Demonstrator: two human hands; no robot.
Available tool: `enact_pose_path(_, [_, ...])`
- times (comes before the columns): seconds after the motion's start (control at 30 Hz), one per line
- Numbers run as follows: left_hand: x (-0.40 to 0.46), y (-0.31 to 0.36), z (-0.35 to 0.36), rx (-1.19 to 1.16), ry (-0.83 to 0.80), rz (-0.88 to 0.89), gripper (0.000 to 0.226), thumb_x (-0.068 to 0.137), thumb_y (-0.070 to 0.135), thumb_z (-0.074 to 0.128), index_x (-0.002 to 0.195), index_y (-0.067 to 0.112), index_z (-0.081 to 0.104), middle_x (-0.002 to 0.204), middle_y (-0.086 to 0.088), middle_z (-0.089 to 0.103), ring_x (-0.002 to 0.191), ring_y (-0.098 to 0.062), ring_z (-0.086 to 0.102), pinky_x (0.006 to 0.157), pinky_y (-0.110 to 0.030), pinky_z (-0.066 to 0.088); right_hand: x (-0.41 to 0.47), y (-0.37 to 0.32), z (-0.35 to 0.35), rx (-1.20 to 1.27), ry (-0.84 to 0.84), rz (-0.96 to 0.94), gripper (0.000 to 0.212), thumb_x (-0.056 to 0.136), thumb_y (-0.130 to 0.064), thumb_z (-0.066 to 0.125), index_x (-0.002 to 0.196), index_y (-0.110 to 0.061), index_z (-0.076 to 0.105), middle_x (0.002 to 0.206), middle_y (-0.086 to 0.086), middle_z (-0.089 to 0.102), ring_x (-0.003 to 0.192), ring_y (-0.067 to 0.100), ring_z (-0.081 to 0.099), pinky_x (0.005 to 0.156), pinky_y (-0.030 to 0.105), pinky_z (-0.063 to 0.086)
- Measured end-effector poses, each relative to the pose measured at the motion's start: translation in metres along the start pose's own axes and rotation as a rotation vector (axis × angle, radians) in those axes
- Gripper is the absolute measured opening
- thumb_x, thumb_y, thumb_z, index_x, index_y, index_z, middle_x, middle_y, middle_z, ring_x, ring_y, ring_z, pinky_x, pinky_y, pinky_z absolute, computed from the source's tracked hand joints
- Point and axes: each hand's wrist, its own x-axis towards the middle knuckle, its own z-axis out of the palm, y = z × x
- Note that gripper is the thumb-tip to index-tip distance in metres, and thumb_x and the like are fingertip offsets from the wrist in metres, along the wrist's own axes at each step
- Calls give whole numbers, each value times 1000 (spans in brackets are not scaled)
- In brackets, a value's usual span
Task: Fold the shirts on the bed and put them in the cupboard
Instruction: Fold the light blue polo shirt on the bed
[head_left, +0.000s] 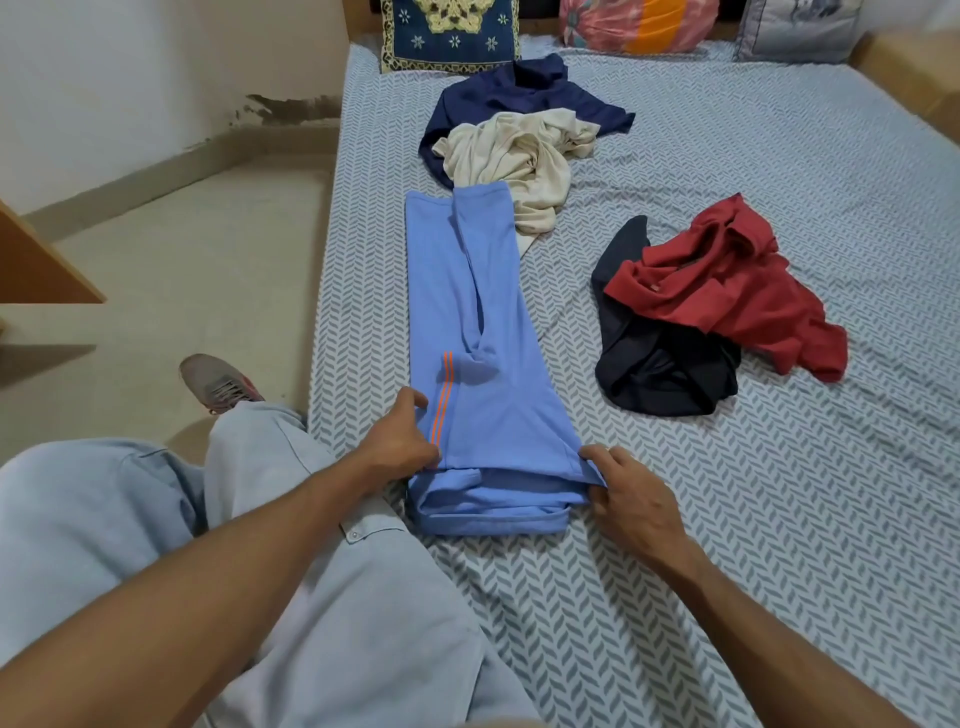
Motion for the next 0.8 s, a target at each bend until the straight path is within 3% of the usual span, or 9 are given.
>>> enact_pose_path(0.07, [-8, -1, -2, 118, -31, 64, 78, 72, 22, 82, 131, 22, 31, 80, -9, 63, 71, -26, 63, 61, -41, 49, 0, -2, 3, -22, 1, -39, 42, 84, -10, 63, 125, -22, 58, 103, 5, 58, 84, 33, 60, 56, 39, 48])
enact_pose_path(0.17, [-23, 2, -2, 340, -84, 174, 98, 66, 42, 89, 136, 24, 23, 83, 0, 55, 79, -27, 60, 62, -34, 42, 3, -4, 6, -16, -2, -48, 54, 86, -14, 68, 139, -20, 55, 112, 7, 60, 92, 33, 60, 61, 44, 53])
enact_pose_path(0.23, [-28, 2, -1, 489, -114, 237, 104, 67, 36, 87, 143, 21, 18, 86, -3, 55, 85, -33, 63, 65, -34, 42, 4, -4, 6, -1, -16, -63, 56, 90, -18, 66, 144, -22, 51, 114, 8, 61, 92, 34, 61, 65, 45, 53])
enact_pose_path(0.33, [-33, -1, 2, 613, -149, 252, 89, 72, 13, 71, 144, 20, 19, 87, -13, 54, 87, -41, 64, 64, -37, 44, 1, -3, 4, 33, -40, -115, 51, 89, -30, 57, 140, -21, 55, 108, 10, 63, 85, 37, 63, 64, 45, 51])
enact_pose_path(0.43, [-38, -4, 4, 622, -203, 242, 74, 73, 6, 66, 134, 21, 26, 76, -8, 47, 74, -36, 56, 60, -39, 42, 0, -1, 3, 65, -14, -175, 44, 86, -31, 54, 127, -19, 62, 97, 11, 63, 76, 37, 63, 60, 42, 49])
enact_pose_path(0.6, [-36, -3, 2, 625, -265, 236, 77, 76, 9, 71, 137, 22, 26, 73, -2, 41, 72, -30, 48, 57, -34, 33, 4, 1, 5, 74, -49, -198, 38, 85, -28, 60, 123, -28, 58, 96, 5, 63, 77, 29, 62, 63, 37, 48])
enact_pose_path(0.7, [-32, 1, -2, 557, -309, 213, 70, 74, 28, 80, 127, 24, 35, 77, -1, 50, 75, -28, 54, 62, -33, 38, 6, -2, -3, 121, -34, -212, 35, 85, -44, 56, 118, -31, 59, 84, -7, 54, 70, 13, 53, 63, 27, 39])
enact_pose_path(0.8, [-18, 3, -10, 360, -235, 202, 41, 80, 50, 77, 109, 29, 57, 69, 7, 55, 64, -15, 54, 58, -29, 37, 21, -7, -18, 262, 3, -189, 43, 86, -61, 55, 112, -28, 64, 86, -11, 52, 68, 1, 52, 65, 11, 36])
